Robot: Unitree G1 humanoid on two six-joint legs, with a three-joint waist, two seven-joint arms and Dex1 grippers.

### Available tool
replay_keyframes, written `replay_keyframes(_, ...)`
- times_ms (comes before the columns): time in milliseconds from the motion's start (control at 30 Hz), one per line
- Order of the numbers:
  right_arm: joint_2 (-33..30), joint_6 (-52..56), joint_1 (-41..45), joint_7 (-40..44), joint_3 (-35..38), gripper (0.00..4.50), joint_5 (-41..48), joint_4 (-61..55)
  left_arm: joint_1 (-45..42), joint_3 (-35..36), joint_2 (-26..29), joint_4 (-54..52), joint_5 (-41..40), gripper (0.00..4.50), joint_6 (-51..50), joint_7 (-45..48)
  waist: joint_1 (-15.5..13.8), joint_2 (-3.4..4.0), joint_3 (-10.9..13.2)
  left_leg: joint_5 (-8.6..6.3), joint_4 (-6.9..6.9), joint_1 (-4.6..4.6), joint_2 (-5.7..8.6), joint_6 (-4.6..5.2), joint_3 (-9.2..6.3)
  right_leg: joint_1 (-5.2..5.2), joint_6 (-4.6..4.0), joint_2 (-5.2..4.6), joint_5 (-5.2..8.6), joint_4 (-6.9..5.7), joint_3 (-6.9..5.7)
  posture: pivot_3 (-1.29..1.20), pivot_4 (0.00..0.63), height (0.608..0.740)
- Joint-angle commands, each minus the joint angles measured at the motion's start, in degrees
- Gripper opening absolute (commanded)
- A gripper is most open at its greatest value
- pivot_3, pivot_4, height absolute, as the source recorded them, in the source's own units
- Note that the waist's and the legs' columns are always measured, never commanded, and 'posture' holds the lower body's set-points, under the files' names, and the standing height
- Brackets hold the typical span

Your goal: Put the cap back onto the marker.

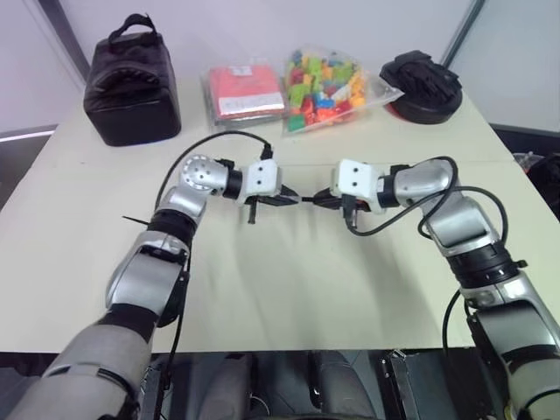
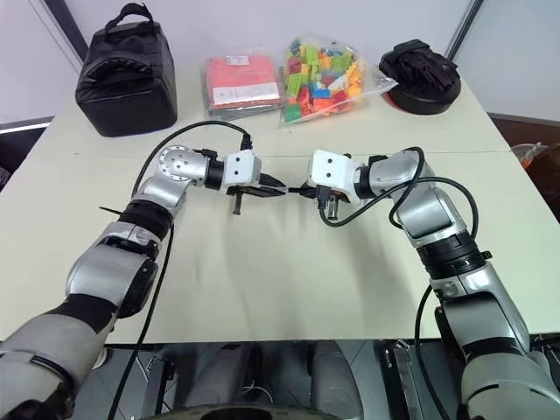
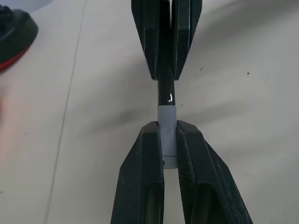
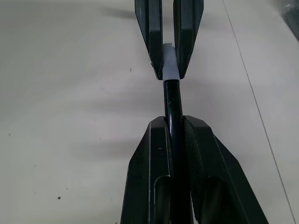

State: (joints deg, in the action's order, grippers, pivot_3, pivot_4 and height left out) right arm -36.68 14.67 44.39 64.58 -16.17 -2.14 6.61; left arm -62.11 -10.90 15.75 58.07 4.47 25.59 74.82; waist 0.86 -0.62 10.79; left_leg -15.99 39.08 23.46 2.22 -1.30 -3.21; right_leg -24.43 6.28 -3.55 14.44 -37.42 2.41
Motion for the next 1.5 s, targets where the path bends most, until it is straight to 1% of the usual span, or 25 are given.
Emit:
replay_keyframes(33, 2.3, -1.5, 3.0, -1.9, 2.0, 0.00, 1.6, -3.2, -2.4, 0.8, -7.0, -4.2, -6.9, 0.02, -4.2, 6.7, 0.1, 0.00, 0.0, 0.00, 0.00, 0.00, 0.00, 0.00, 0.00, 0.00, 0.00, 0.00, 0.00, 0.00, 0.00, 0.00, 0.150, 0.740)
replay_keyframes(267, 2.3, -1.2, 2.5, -1.7, 2.5, 0.00, 1.3, -3.6, -3.5, 1.0, -7.6, -3.5, -5.2, 0.02, -2.9, 6.2, 0.0, 0.00, 0.0, 0.00, 0.00, 0.00, -0.01, 0.00, 0.00, 0.00, 0.00, 0.00, 0.00, 0.00, 0.00, 0.00, 0.150, 0.740)
replay_keyframes(467, 2.1, -1.1, 2.0, -1.5, 2.7, 0.00, 1.1, -3.3, -3.7, -0.2, -6.2, -2.6, -2.3, 0.02, -0.7, 5.0, 0.0, 0.00, 0.0, 0.00, 0.00, 0.00, 0.00, 0.00, 0.00, 0.00, 0.00, -0.01, 0.00, 0.00, 0.00, 0.00, 0.150, 0.740)
replay_keyframes(600, 1.3, -1.0, 1.2, -0.9, 2.4, 0.00, 0.7, -2.5, -3.9, -1.9, -4.5, -0.7, 2.4, 0.02, 2.8, 1.7, -0.1, 0.00, 0.0, 0.00, 0.00, 0.00, 0.00, 0.00, 0.00, 0.00, 0.00, -0.01, 0.00, 0.00, 0.00, 0.00, 0.150, 0.740)
replay_keyframes(700, 0.9, -0.9, 0.8, -0.7, 2.4, 0.00, 0.5, -2.0, -4.4, -2.0, -4.2, 0.5, 3.3, 0.02, 3.4, 0.3, -0.1, 0.00, 0.0, 0.00, 0.00, 0.00, 0.01, 0.00, 0.01, 0.00, 0.00, -0.02, 0.00, 0.00, 0.01, 0.00, 0.150, 0.740)
replay_keyframes(733, 0.7, -0.9, 0.7, -0.7, 2.5, 0.00, 0.5, -2.0, -4.5, -1.9, -4.2, 0.7, 3.3, 0.93, 3.4, 0.2, -0.1, 0.00, 0.0, 0.00, 0.00, 0.00, 0.01, 0.00, 0.00, 0.00, 0.00, -0.01, 0.00, 0.00, 0.01, 0.00, 0.150, 0.740)
replay_keyframes(800, 0.6, -0.7, 0.5, -0.6, 2.6, 0.00, 0.5, -2.1, -4.6, -1.9, -4.2, 1.0, 3.3, 1.78, 3.6, -0.1, -0.2, 0.00, 0.0, 0.00, 0.00, 0.00, 0.01, 0.00, 0.00, 0.00, 0.00, -0.02, 0.00, 0.00, 0.00, 0.00, 0.150, 0.740)
replay_keyframes(867, 0.4, -0.5, 0.3, -0.5, 2.6, 0.00, 0.5, -2.3, -4.6, -2.1, -4.0, 1.3, 3.4, 2.87, 3.9, -0.3, -0.1, -0.01, 0.0, 0.00, 0.01, 0.02, 0.02, 0.00, 0.01, 0.00, 0.00, -0.03, 0.00, 0.01, 0.01, 0.00, 0.150, 0.740)
replay_keyframes(933, 0.1, -0.3, 0.0, -0.3, 2.5, 0.00, 0.6, -2.5, -4.7, -2.3, -3.8, 1.6, 3.8, 3.84, 4.1, -0.8, 0.0, -0.01, 0.0, 0.00, 0.00, 0.02, 0.01, 0.00, 0.00, 0.00, 0.00, -0.01, 0.00, 0.01, 0.00, 0.00, 0.150, 0.740)
replay_keyframes(1100, -1.2, 0.2, -1.2, 0.0, 2.7, 0.00, 0.8, -2.8, -5.9, -1.4, -2.8, 3.0, 3.9, 3.84, 3.8, -3.6, 0.0, -0.01, 0.0, 0.00, -0.01, 0.02, 0.00, 0.00, 0.00, -0.02, 0.00, 0.00, 0.00, 0.01, 0.00, 0.00, 0.150, 0.740)
replay_keyframes(1300, -4.7, 0.5, -3.7, -0.3, 4.7, 0.00, 1.2, -3.2, -7.0, -1.1, 1.4, 5.6, 5.3, 3.84, 2.6, -7.9, -0.1, -0.01, 0.0, 0.00, -0.01, 0.02, 0.01, 0.00, 0.00, -0.02, 0.00, -0.01, 0.00, 0.01, 0.00, 0.00, 0.150, 0.740)
replay_keyframes(1400, -7.9, 0.0, -5.8, -3.8, 8.8, 0.00, 1.0, -0.7, -4.2, 2.0, 5.3, 2.8, 0.1, 3.84, -2.0, -1.7, 0.0, -0.01, 0.0, 0.00, -0.01, 0.02, 0.02, 0.00, 0.01, -0.02, 0.00, -0.01, 0.00, 0.00, 0.01, 0.00, 0.150, 0.740)
replay_keyframes(1467, -8.8, 0.2, -7.5, -7.4, 11.4, 0.00, 0.7, 0.5, -1.2, 3.7, 7.3, -1.7, -3.6, 3.84, -7.1, 3.2, 0.0, -0.01, 0.0, 0.00, -0.03, 0.02, 0.00, 0.00, 0.00, -0.02, 0.00, -0.01, 0.00, 0.01, 0.01, 0.00, 0.150, 0.740)
replay_keyframes(1500, -8.9, 1.6, -8.8, -9.1, 12.9, 0.00, 1.1, 0.3, 0.7, 4.5, 8.4, -4.8, -5.2, 3.84, -9.8, 4.1, 0.0, -0.01, 0.0, 0.00, -0.04, 0.02, -0.02, 0.00, 0.00, -0.02, 0.00, -0.01, 0.00, 0.01, 0.01, 0.00, 0.150, 0.740)
